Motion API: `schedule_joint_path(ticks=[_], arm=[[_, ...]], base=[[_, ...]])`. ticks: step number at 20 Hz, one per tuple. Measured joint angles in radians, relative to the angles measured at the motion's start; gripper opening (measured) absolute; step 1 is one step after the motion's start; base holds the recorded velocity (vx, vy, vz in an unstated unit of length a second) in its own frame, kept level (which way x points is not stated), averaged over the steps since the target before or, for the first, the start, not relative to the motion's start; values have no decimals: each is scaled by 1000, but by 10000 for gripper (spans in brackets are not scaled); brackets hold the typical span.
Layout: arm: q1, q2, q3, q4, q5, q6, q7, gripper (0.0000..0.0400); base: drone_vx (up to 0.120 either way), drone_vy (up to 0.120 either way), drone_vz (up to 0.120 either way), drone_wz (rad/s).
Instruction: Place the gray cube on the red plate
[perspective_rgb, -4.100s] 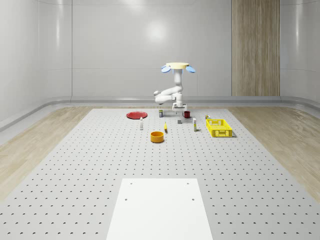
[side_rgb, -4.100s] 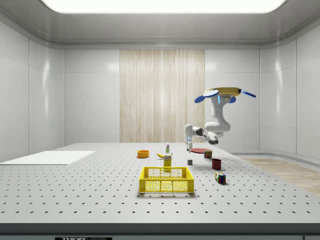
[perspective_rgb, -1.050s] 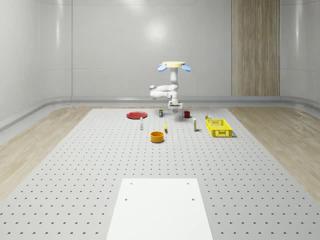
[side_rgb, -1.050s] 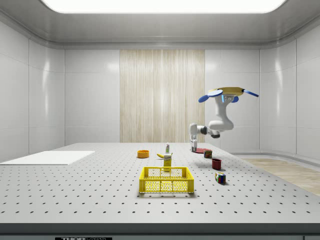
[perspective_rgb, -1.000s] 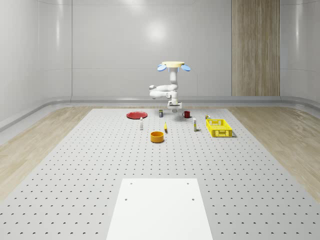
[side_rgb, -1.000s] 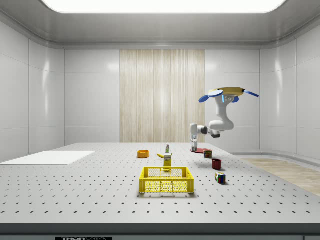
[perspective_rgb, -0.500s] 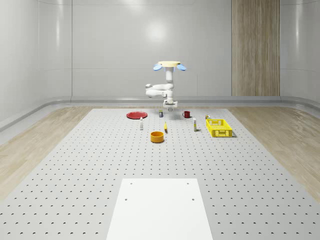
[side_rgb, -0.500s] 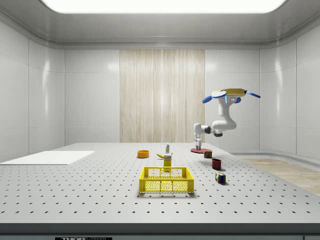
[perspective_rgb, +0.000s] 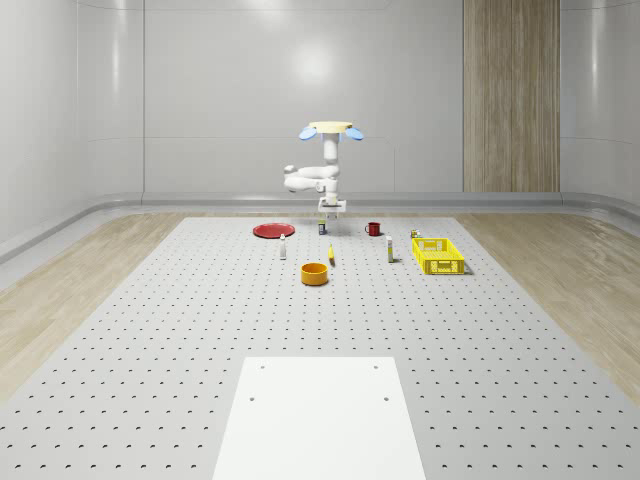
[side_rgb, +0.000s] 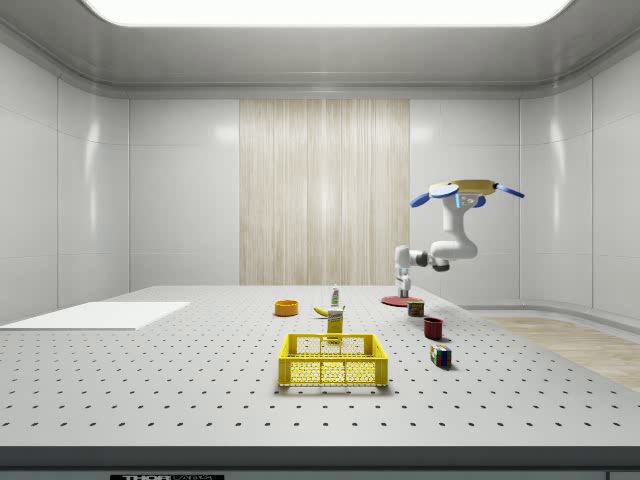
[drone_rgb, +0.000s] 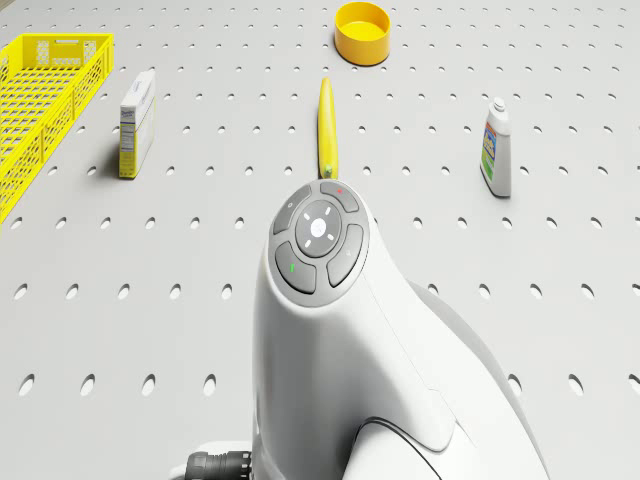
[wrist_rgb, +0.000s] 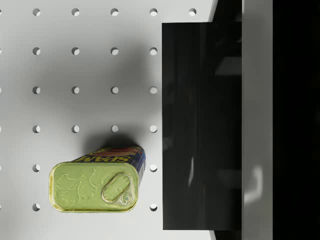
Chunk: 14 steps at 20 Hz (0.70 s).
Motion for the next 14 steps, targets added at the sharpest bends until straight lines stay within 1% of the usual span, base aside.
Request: schedule_joint_path(ticks=[8, 14], arm=[[-4, -17, 3, 1, 7, 16, 3, 250], [-7, -29, 5, 1, 12, 27, 6, 250]], base=[[0, -120, 0, 0], [-113, -120, 0, 0]])
